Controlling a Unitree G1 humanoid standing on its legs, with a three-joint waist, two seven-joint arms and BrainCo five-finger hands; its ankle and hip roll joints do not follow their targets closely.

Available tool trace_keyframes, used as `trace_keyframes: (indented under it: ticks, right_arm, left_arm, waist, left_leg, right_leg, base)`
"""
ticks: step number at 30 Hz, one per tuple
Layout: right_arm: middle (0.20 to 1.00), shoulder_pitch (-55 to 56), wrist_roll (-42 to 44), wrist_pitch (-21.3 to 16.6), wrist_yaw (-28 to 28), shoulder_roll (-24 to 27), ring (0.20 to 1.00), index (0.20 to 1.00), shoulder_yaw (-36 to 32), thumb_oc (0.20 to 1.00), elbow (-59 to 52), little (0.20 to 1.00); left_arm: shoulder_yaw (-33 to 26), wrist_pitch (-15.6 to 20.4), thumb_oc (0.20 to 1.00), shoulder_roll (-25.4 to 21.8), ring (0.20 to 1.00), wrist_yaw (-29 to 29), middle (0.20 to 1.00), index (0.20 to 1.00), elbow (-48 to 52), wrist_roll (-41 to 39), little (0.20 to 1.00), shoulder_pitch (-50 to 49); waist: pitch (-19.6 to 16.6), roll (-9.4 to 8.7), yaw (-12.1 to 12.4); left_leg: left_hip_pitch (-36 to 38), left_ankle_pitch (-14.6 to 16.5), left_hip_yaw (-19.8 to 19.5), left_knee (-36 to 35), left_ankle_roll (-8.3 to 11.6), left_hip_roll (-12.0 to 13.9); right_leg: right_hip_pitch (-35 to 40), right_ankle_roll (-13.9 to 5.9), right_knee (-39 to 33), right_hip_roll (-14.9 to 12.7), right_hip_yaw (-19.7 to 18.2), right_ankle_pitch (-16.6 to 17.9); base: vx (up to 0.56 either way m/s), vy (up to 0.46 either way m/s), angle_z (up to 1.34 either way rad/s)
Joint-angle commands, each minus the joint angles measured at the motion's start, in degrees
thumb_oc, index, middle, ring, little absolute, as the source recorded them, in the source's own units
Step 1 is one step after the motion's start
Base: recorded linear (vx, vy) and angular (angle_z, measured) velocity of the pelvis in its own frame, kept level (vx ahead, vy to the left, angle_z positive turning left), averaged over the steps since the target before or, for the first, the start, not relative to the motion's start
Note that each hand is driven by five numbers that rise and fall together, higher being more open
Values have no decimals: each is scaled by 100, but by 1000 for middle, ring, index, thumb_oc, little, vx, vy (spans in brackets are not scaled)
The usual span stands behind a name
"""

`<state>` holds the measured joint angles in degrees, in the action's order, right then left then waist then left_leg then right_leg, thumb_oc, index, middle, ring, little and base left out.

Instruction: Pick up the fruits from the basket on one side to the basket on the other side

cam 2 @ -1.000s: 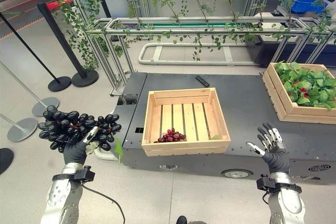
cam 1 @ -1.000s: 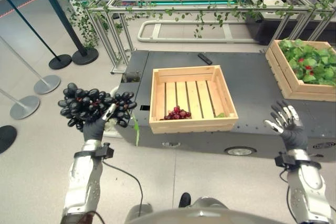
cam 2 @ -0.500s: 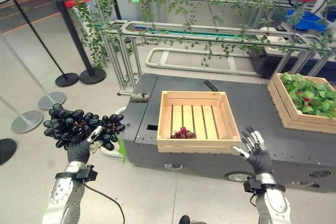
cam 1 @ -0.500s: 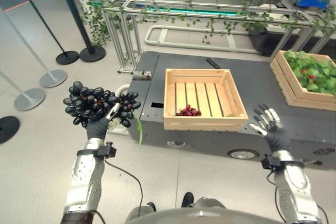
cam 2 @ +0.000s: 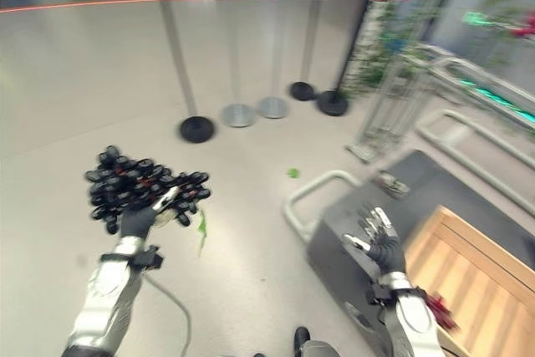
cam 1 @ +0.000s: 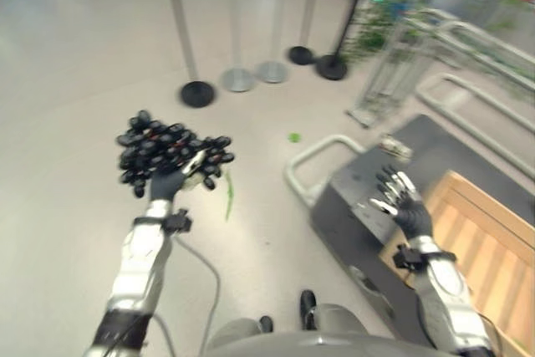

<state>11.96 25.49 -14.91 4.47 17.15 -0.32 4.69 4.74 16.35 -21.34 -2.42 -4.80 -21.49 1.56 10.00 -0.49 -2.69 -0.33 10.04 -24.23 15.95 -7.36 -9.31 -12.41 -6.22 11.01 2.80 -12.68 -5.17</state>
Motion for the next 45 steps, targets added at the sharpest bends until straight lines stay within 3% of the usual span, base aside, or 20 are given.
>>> trace_keyframes:
  ticks: [1, 6, 10, 11, 13, 16, 17, 18, 20, 21, 22, 26, 28, 29, 32, 36, 41, 42, 43, 45]
  right_arm:
    - [1000, -441, 277, -444, 74, 39, 1000, 1000, -458, 1000, -414, 1000]
    - [1000, -532, 475, -434, 196, 135, 1000, 1000, -329, 1000, -341, 1000]
    - [1000, -561, 454, -457, 104, 209, 1000, 1000, -369, 1000, -354, 1000]
    - [1000, -596, 379, -498, 6, 238, 1000, 1000, -413, 1000, -357, 1000]
    - [1000, -680, 113, -577, -276, 310, 1000, 1000, -554, 1000, -353, 1000]
    - [1000, -733, 23, -606, -341, 302, 1000, 1000, -579, 1000, -399, 1000]
    - [1000, -733, 23, -606, -341, 302, 1000, 1000, -578, 1000, -399, 1000]
    - [1000, -756, -36, -613, -331, 283, 1000, 1000, -601, 1000, -547, 1000]
    - [1000, -770, -54, -614, -332, 253, 1000, 1000, -609, 1000, -656, 1000]
    - [1000, -769, -55, -614, -332, 254, 1000, 1000, -606, 1000, -657, 1000]
    - [1000, -739, -71, -633, -324, 230, 1000, 1000, -653, 1000, -782, 1000]
    - [1000, -712, -14, -667, -326, 171, 1000, 1000, -666, 1000, -843, 1000]
    - [1000, -699, -75, -666, -397, 182, 1000, 1000, -617, 1000, -846, 1000]
    - [1000, -711, -113, -663, -404, 200, 1000, 1000, -608, 1000, -805, 1000]
    - [1000, -755, -235, -586, -405, 198, 1000, 1000, -509, 1000, -769, 1000]
    - [1000, -836, -362, -429, -346, 87, 1000, 1000, -289, 1000, -677, 1000]
    - [1000, -900, -478, -328, -354, 6, 1000, 1000, -170, 1000, -579, 1000]
    - [1000, -901, -474, -322, -365, -18, 1000, 1000, -128, 1000, -551, 1000]
    - [1000, -888, -513, -295, -371, -14, 1000, 1000, -111, 1000, -542, 1000]
    - [1000, -813, -489, -267, -335, 23, 1000, 1000, -164, 1000, -512, 1000]
  left_arm:
    - [96, 424, 200, -323, 200, -195, 200, 200, 946, -66, 200, 85]
    - [24, 386, 200, -212, 200, -181, 200, 200, 930, -248, 200, -78]
    - [3, 372, 200, -135, 200, -168, 200, 200, 966, -356, 200, -89]
    - [20, 360, 200, -96, 200, -125, 200, 200, 954, -340, 200, -56]
    - [7, 378, 200, -55, 200, -85, 200, 200, 875, -312, 200, 67]
    - [-73, 408, 200, -51, 200, -107, 200, 200, 898, -372, 200, 26]
    - [-73, 407, 200, -51, 200, -107, 200, 200, 899, -372, 200, 25]
    - [-136, 405, 200, -26, 200, -131, 200, 200, 909, -367, 200, -43]
    - [-179, 378, 200, 8, 200, -168, 200, 200, 910, -449, 200, -95]
    - [-181, 376, 200, 8, 200, -170, 200, 200, 913, -451, 200, -99]
    - [-215, 360, 200, -4, 200, -185, 200, 200, 883, -461, 200, -122]
    - [-190, 325, 200, 4, 200, -172, 200, 200, 845, -465, 200, -114]
    - [-88, 310, 200, -33, 200, -178, 200, 200, 771, -411, 200, -39]
    - [-62, 326, 200, -78, 200, -170, 200, 200, 790, -321, 200, -18]
    - [-109, 321, 200, -127, 200, -128, 200, 200, 877, -236, 200, -74]
    - [-215, 317, 200, -211, 200, -28, 200, 200, 885, -135, 200, -179]
    - [-369, 320, 200, -275, 200, -9, 200, 200, 990, -87, 200, -333]
    - [-360, 306, 200, -275, 200, 28, 200, 200, 980, -66, 200, -338]
    - [-326, 302, 200, -290, 200, 37, 200, 200, 979, -76, 200, -342]
    - [-231, 342, 200, -265, 200, 90, 200, 200, 885, -58, 200, -279]
  waist:
    - [-225, -317, 252]
    - [-393, -390, 387]
    - [-295, -313, 428]
    - [-247, -273, 383]
    - [-72, -206, 275]
    - [-59, -264, 242]
    - [-63, -264, 237]
    - [-117, -300, 210]
    - [-200, -283, 191]
    - [-191, -279, 184]
    - [-311, -219, 130]
    - [-375, -135, -5]
    - [-382, -60, -50]
    - [-377, -51, -38]
    - [-341, -75, 68]
    - [-312, -122, 339]
    - [-342, -135, 537]
    - [-342, -99, 558]
    - [-337, -66, 484]
    - [-281, 7, 240]
  left_leg:
    - [418, -376, -785, -896, 810, -84]
    - [48, -524, -972, -868, 1102, 182]
    - [-308, -831, -566, -1023, 1142, 299]
    - [-529, -1011, -151, -1141, 1122, 389]
    - [-896, -1120, 1574, -1130, 1146, 782]
    - [-806, -718, 2170, -644, 1123, 945]
    - [-812, -721, 2166, -645, 1123, 944]
    - [-627, -523, 2774, -446, 1072, 1180]
    - [-338, -391, 3276, -450, 1118, 1403]
    - [-328, -385, 3269, -446, 1121, 1407]
    - [-36, -253, 3634, -595, 1226, 1596]
    - [155, -511, 4352, -917, 1365, 1907]
    - [193, -624, 4916, -1059, 1396, 2041]
    - [98, -740, 4831, -1090, 1411, 2032]
    - [2, -582, 4650, -922, 1314, 1907]
    - [-105, -412, 4304, -1049, 1037, 1401]
    - [-216, -207, 4019, -998, 830, 975]
    - [-193, -182, 3929, -992, 787, 894]
    - [-119, -160, 3757, -1056, 728, 805]
    - [-9, -327, 3374, -1228, 609, 658]
  right_leg:
    - [356, -154, -262, -339, 578, 260]
    - [753, 66, -690, -318, 1273, 246]
    - [993, 141, -900, -342, 1808, 120]
    - [1050, 131, -979, -361, 1976, 84]
    - [1077, 68, -1000, -511, 2437, 99]
    - [1014, 117, -997, -727, 2871, 154]
    - [1011, 117, -998, -728, 2876, 156]
    - [1062, 136, -1117, -809, 3231, 176]
    - [1145, 145, -1175, -867, 3542, 167]
    - [1160, 145, -1178, -863, 3548, 166]
    - [1274, 123, -1192, -863, 3775, 63]
    - [1373, 102, -1114, -974, 4297, 95]
    - [1369, 52, -1067, -1143, 4684, 224]
    - [1377, 15, -1108, -1203, 4780, 316]
    - [1410, -51, -1008, -1370, 4904, 423]
    - [1515, -275, -974, -1780, 5026, 669]
    - [1552, -442, -622, -2205, 5030, 719]
    - [1511, -422, -368, -2202, 4899, 649]
    - [1358, -377, -99, -2090, 4471, 511]
    - [801, -154, 217, -1510, 3163, 220]
  base:
    - [99, -337, 232]
    - [47, -336, 173]
    - [-126, -167, 146]
    - [-163, -50, 138]
    - [-242, -76, 146]
    - [-138, -53, 105]
    - [-101, -44, 77]
    - [-72, -25, 74]
    - [-42, -5, 87]
    - [71, 17, 80]
    - [71, 42, 68]
    - [-19, 114, 142]
    - [-71, 228, 155]
    - [-25, 240, 150]
    - [22, 213, 110]
    - [33, 369, 80]
    - [115, 335, 21]
    - [164, 320, 33]
    - [132, 317, 36]
    - [141, 247, 79]
